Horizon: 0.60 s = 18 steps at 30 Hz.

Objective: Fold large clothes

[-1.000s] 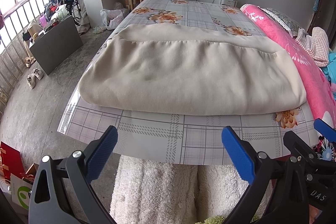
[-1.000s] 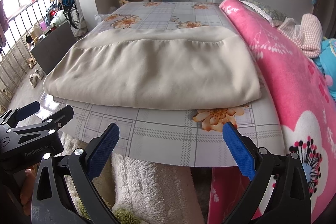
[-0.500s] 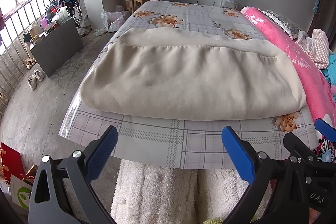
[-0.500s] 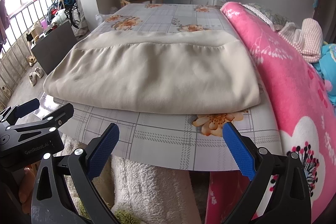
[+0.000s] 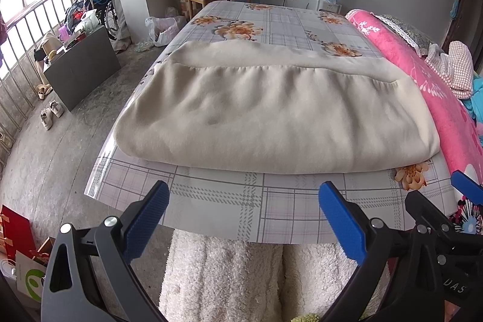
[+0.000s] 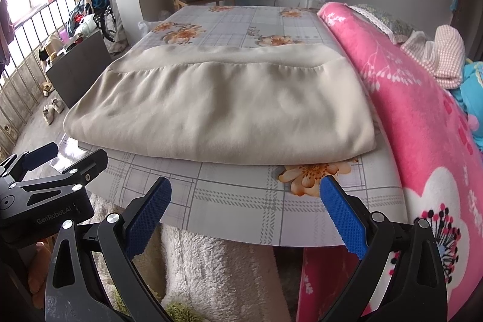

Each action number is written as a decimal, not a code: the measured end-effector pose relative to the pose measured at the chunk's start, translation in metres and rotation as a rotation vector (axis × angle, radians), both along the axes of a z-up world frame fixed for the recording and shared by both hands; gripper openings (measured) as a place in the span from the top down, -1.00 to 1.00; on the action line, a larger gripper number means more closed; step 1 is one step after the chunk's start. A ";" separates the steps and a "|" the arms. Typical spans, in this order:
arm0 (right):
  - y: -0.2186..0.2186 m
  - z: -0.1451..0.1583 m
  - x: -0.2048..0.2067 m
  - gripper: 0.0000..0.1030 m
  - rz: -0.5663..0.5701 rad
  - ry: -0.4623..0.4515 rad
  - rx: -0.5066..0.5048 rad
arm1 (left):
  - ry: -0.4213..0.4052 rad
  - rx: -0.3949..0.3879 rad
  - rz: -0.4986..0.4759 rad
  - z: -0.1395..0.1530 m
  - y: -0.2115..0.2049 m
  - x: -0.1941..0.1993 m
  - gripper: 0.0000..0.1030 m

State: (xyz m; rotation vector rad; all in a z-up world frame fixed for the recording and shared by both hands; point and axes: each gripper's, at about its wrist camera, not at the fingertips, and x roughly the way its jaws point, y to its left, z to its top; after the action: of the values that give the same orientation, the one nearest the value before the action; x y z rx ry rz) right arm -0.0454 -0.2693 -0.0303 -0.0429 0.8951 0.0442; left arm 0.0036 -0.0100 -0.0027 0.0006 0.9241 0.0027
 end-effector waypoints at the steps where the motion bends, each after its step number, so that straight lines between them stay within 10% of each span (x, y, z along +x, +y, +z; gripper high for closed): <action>1: 0.000 0.000 0.000 -0.84 0.001 0.000 0.000 | 0.000 0.000 0.000 0.000 0.000 0.000 -0.89; 18: 0.000 -0.002 0.000 -0.84 -0.002 0.001 0.007 | 0.000 0.000 0.000 0.000 -0.001 0.000 -0.89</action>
State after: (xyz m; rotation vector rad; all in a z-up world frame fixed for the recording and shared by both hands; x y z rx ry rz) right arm -0.0456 -0.2696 -0.0319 -0.0355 0.8962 0.0451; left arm 0.0036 -0.0108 -0.0026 0.0002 0.9241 0.0030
